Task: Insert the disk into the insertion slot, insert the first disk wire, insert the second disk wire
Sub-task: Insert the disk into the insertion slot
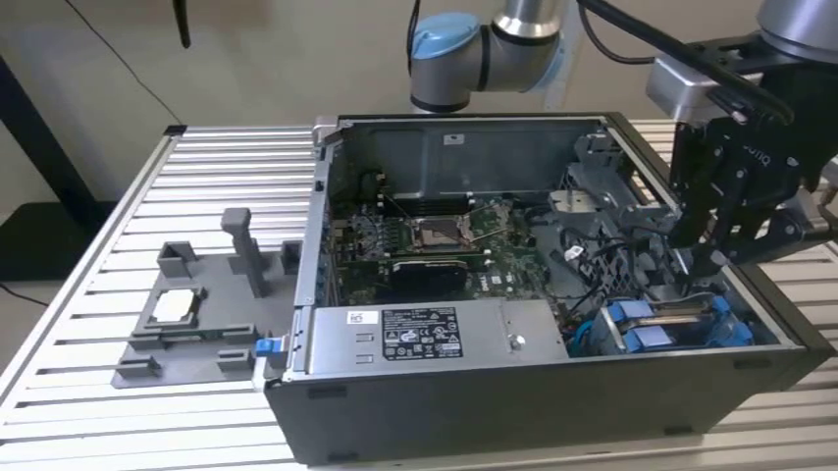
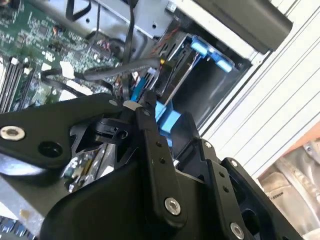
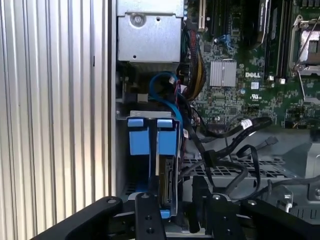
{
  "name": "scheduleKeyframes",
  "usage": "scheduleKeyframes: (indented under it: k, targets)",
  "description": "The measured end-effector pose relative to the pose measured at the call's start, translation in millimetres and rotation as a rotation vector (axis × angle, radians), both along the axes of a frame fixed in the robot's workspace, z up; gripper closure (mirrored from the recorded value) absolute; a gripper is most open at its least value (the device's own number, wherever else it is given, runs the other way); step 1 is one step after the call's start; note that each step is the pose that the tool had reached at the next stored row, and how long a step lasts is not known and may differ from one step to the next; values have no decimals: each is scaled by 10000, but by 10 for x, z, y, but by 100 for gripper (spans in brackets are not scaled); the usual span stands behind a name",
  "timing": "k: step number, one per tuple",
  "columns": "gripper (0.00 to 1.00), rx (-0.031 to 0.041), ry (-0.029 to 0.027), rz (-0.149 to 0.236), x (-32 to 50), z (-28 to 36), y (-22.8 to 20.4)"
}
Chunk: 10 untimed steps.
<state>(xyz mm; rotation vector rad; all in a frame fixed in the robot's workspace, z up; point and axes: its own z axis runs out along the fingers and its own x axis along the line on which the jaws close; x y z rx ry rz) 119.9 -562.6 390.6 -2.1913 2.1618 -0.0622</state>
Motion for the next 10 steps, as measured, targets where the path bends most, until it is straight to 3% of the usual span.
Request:
scheduleKeyframes:
  k: [1, 3, 4, 6, 8, 10]
  targets:
    - [59, 15, -172, 10, 0, -1, 6]
    - [59, 20, -409, 59, 0, 0, 27]
    - [59, 22, -503, 107, 0, -2, 37]
    - [59, -4, -610, 231, 0, -6, 49]
    - [59, -43, -752, 378, 0, -13, 72]
    - [59, -67, -943, 536, 0, -23, 91]
